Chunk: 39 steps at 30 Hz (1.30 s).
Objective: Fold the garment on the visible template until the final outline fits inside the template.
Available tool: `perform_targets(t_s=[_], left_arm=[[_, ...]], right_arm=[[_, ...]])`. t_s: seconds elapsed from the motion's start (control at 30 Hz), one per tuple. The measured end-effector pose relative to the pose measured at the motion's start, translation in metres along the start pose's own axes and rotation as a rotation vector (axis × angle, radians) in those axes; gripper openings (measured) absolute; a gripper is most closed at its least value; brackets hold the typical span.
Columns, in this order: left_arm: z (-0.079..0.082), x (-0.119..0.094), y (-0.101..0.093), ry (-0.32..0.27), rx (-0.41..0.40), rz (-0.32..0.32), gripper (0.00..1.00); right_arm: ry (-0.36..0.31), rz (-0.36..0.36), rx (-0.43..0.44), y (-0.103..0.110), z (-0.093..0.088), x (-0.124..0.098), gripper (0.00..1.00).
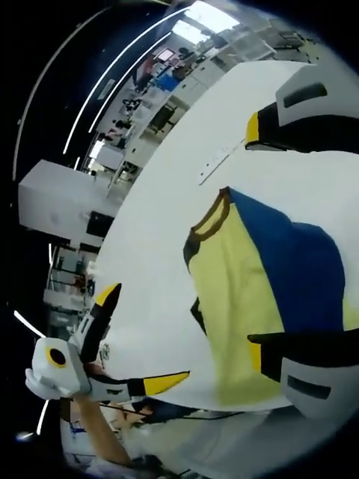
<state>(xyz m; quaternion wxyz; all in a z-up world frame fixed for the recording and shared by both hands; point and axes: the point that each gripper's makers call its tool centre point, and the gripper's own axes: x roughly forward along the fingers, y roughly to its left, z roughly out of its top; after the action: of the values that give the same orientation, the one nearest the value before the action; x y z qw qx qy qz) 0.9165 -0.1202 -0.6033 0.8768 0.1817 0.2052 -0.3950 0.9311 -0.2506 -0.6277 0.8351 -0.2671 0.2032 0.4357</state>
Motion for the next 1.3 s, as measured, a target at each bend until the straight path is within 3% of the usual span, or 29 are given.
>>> perform_targets(t_s=[0.4,0.53,0.67,0.77,1.0,1.23,1.3], left_arm=[[-0.005,-0.026,-0.02,-0.035,-0.044,-0.001,0.99],[-0.011,-0.037,-0.026,-0.004,0.001,0.008,0.99],[-0.009,-0.049,-0.032,-0.016,0.007,0.008,0.99],[-0.008,-0.056,-0.034,-0.04,-0.019,0.023,0.99],[-0.012,-0.066,-0.037,-0.022,-0.025,0.039,0.99],[-0.006,-0.079,-0.036,-0.052,-0.026,0.049,0.99],[-0.005,-0.081,-0.037,-0.06,-0.026,0.055,0.99]], right_arm=[[-0.015,0.008,0.021,0.022,-0.002,-0.027,1.0],[-0.019,0.01,0.017,0.027,-0.002,-0.036,1.0],[-0.029,-0.023,-0.005,0.028,0.0,-0.048,1.0],[-0.05,-0.017,-0.006,0.035,0.006,-0.058,1.0],[-0.022,0.01,0.017,0.052,0.003,-0.066,1.0],[-0.066,-0.015,0.057,0.062,0.009,-0.079,1.0],[-0.057,-0.038,0.015,0.065,0.009,-0.084,1.0]])
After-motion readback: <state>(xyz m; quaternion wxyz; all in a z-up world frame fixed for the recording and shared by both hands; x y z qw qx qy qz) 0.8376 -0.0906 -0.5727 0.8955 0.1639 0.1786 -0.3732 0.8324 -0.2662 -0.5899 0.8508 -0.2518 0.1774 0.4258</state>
